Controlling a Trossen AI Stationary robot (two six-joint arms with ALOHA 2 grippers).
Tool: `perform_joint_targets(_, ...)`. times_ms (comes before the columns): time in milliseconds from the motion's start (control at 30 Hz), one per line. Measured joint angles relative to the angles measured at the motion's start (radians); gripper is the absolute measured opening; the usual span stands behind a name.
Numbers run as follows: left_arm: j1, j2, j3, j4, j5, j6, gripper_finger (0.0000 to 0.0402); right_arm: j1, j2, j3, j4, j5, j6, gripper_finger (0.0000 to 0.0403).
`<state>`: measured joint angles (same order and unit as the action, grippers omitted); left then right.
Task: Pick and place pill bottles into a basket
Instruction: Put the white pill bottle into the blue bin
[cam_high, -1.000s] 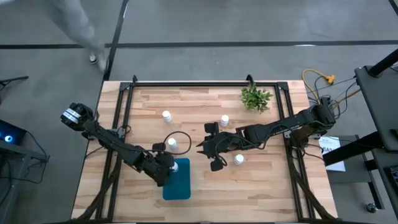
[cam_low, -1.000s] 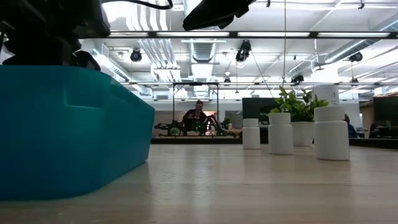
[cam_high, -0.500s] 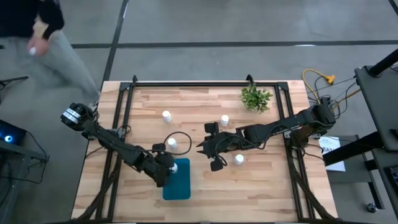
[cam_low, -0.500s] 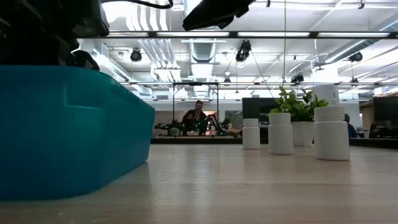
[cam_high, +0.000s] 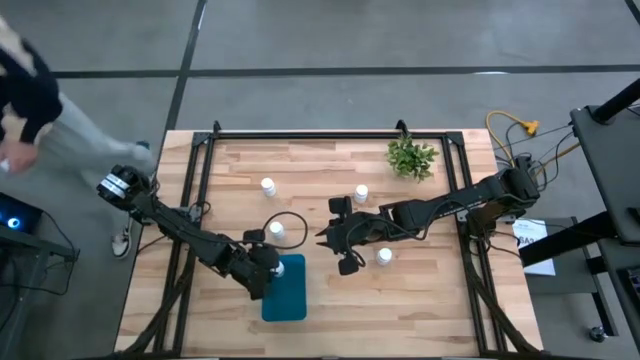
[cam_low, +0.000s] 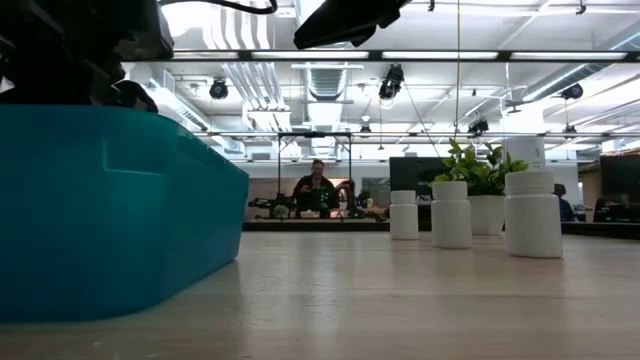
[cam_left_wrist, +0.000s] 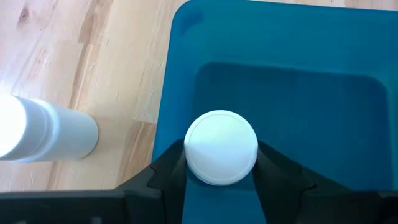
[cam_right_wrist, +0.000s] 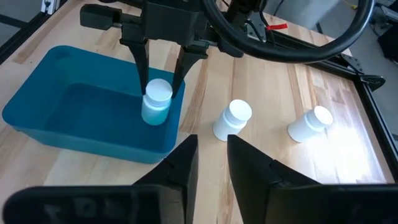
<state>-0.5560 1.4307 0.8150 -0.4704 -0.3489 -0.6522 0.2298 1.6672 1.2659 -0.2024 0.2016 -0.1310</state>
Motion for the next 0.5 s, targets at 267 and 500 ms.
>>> perform_joint_targets(267,0.0,0.002,0.0,-0.016,0.008,0.0,0.0207,0.0,0.0,0.0,0.0,0.0,0.0,0.0076)
perform_joint_targets(500,0.0,-0.005,0.003,-0.019,0.004,0.001,0.0212,0.0,0.0,0.0,0.0,0.0,0.0,0.0083)
